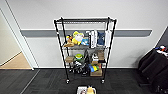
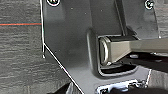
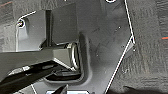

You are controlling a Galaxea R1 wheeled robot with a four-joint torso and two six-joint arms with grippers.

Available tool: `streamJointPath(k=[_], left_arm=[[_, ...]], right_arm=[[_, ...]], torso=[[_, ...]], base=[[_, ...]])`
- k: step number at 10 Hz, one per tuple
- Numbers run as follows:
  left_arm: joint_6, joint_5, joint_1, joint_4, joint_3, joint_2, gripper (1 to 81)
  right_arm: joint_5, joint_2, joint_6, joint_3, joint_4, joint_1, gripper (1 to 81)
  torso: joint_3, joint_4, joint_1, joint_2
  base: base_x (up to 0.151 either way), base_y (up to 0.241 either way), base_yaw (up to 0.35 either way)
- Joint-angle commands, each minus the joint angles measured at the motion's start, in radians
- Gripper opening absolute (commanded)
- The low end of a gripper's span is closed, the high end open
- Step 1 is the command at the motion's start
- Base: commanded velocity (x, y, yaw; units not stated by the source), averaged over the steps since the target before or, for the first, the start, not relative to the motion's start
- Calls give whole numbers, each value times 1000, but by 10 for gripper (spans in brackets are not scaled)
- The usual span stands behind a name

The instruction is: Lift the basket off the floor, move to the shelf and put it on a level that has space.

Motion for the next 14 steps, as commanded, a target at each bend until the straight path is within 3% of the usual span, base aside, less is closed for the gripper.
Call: streamJointPath(k=[1,8,14], left_arm=[[6,61,-22,-6,-2,-5,811],[8,61,-23,-5,-2,-5,811],[6,63,-23,-6,-2,3,811]], right_arm=[[-58,-6,2,3,-9,19,811],[-61,-6,2,0,-8,17,811],[-68,-7,2,-1,-9,19,811]], torso=[[0,0,0,0],[0,0,0,0],[0,0,0,0]], base=[[136,0,0],[132,0,0],[74,0,0]])
